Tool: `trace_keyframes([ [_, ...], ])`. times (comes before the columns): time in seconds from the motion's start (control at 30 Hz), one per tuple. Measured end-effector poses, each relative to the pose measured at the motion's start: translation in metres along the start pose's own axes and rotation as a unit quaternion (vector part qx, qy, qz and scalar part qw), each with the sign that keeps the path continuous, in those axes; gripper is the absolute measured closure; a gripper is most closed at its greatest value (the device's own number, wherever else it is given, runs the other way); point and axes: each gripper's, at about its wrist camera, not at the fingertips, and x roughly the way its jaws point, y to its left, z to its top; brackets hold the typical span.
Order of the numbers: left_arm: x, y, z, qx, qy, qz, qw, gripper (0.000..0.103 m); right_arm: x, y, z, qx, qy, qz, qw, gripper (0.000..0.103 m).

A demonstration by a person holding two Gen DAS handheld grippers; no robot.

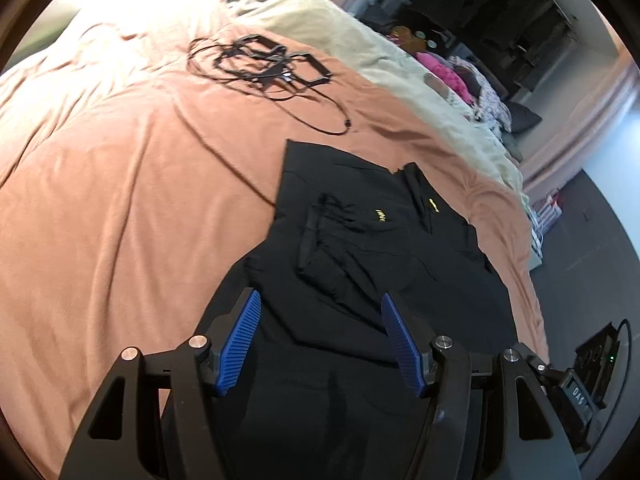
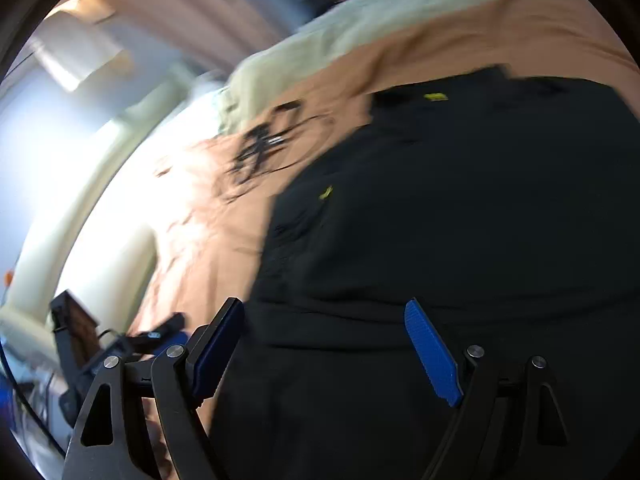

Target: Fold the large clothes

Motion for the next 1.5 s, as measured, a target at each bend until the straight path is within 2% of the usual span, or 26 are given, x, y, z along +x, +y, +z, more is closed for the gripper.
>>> trace_keyframes([
  [0.2,0.019,-0.016,0.007,0.033,0.024,0.009,0.9991,0.04,-0.059,-0.081,0.008,0.092,-0.055,-0.045,0.993,0.02],
  [0.33,0.034,-0.02,0.017,0.058,0.039,0.028,0.9972,0.04,-0.094,-0.134,0.009,0.163,-0.103,-0.071,0.979,0.02],
  [0.4,0.042,-0.02,0.023,0.066,0.048,0.038,0.9959,0.04,-0.099,-0.163,0.008,0.209,-0.113,-0.074,0.969,0.02],
  [0.5,0.055,-0.024,0.028,0.083,0.064,0.049,0.9933,0.04,-0.096,-0.192,0.006,0.244,-0.114,-0.062,0.961,0.025],
  [0.6,0.075,-0.033,0.031,0.115,0.085,0.055,0.9882,0.04,-0.089,-0.21,0.006,0.266,-0.12,-0.049,0.955,0.033],
  [0.7,0.091,-0.036,0.034,0.136,0.089,0.093,0.9823,0.04,-0.074,-0.223,0.008,0.284,-0.118,-0.055,0.95,0.036],
  [0.77,0.102,-0.036,0.035,0.143,0.098,0.097,0.9801,0.04,-0.067,-0.227,0.01,0.284,-0.116,-0.053,0.95,0.054],
  [0.87,0.114,-0.036,0.035,0.148,0.103,0.099,0.9785,0.04,-0.058,-0.236,0.014,0.29,-0.109,-0.05,0.95,0.073],
  [1.0,0.126,-0.043,0.03,0.171,0.109,0.103,0.9739,0.04,-0.056,-0.246,0.014,0.301,-0.116,-0.048,0.945,0.088],
  [1.03,0.129,-0.044,0.029,0.175,0.111,0.106,0.9726,0.042,-0.056,-0.248,0.014,0.302,-0.12,-0.049,0.945,0.092],
  [1.07,0.132,-0.044,0.028,0.172,0.111,0.107,0.973,0.052,-0.059,-0.251,0.014,0.299,-0.124,-0.047,0.945,0.094],
  [1.13,0.133,-0.038,0.025,0.152,0.117,0.108,0.9755,0.063,-0.062,-0.253,0.014,0.293,-0.135,-0.042,0.946,0.097],
  [1.27,0.118,-0.04,0.015,0.162,0.117,0.106,0.9741,0.084,-0.069,-0.254,0.014,0.29,-0.152,-0.056,0.943,0.098],
  [1.37,0.101,-0.036,0.011,0.146,0.114,0.098,0.9778,0.085,-0.07,-0.253,0.016,0.293,-0.158,-0.057,0.941,0.098],
  [1.5,0.087,-0.032,0.001,0.149,0.115,0.09,0.978,0.085,-0.071,-0.255,0.017,0.294,-0.168,-0.063,0.939,0.098],
])
